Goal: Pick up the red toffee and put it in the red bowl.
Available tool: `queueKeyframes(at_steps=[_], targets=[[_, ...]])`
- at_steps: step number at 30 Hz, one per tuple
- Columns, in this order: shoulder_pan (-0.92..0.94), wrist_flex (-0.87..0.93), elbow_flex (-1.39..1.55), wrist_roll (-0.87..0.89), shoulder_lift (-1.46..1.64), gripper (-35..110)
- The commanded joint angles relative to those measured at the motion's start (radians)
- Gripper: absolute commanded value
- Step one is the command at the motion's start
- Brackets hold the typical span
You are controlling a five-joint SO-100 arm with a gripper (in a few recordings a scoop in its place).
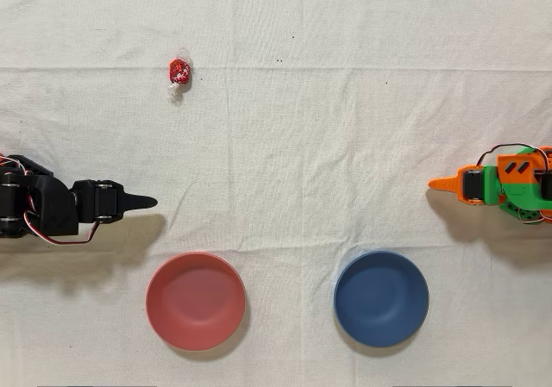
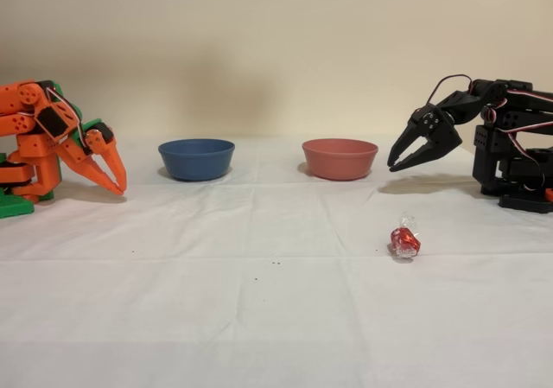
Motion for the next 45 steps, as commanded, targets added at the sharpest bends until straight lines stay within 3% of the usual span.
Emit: queueKeyframes(at_steps=[1,35,38,45], targets=[[0.002,0.009,0.020,-0.006,0.015,1],[-0.003,0.005,0.020,-0.008,0.014,1],[0.000,-0.051,-0.021,-0.092,-0.095,1],[-0.048,0.011,-0.345,-0.049,-0.407,1]])
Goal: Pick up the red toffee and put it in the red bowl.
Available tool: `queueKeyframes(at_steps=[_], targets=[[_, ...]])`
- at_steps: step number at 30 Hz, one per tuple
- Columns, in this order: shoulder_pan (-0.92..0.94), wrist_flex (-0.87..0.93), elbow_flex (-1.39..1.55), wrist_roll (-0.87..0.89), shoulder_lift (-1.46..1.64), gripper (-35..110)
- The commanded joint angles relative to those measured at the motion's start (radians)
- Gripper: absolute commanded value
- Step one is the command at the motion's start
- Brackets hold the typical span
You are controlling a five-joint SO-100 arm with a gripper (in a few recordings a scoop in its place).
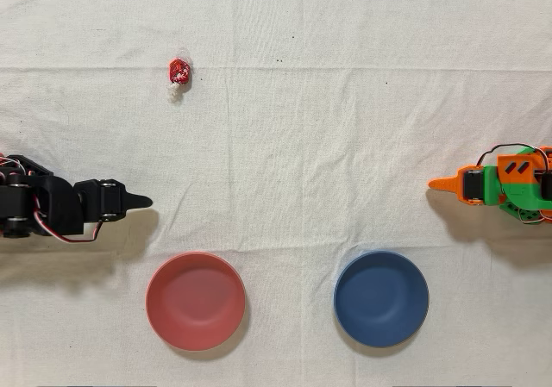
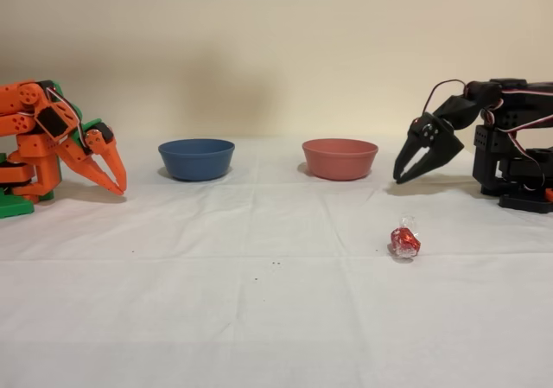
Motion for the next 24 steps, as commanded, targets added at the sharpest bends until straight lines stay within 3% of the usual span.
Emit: queueKeyframes(at_steps=[1,13,24], targets=[[-0.044,0.034,-0.235,0.015,-0.132,1],[-0.353,0.218,-0.699,0.156,-0.370,1],[-0.442,0.430,-1.098,0.304,-0.775,1]])
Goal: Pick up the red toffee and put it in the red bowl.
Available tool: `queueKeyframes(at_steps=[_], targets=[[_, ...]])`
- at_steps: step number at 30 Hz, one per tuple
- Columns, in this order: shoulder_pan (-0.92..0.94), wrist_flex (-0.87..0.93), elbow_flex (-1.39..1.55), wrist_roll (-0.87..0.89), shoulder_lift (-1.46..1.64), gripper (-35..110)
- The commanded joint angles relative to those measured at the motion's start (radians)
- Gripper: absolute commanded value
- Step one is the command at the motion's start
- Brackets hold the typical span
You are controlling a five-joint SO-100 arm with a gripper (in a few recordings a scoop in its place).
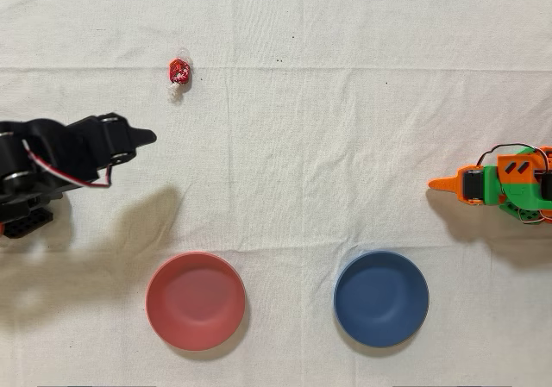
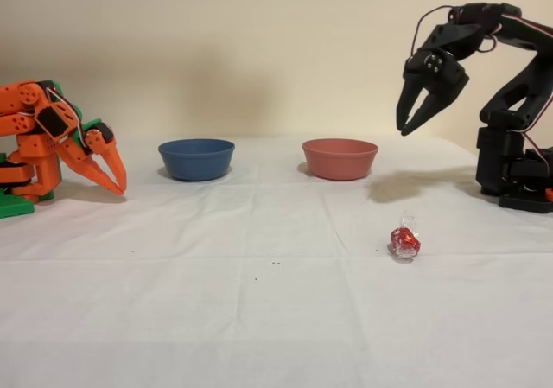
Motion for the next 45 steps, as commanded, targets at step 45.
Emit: queueKeyframes(at_steps=[45], targets=[[-0.322,-0.080,-0.436,-0.137,-0.686,26]])
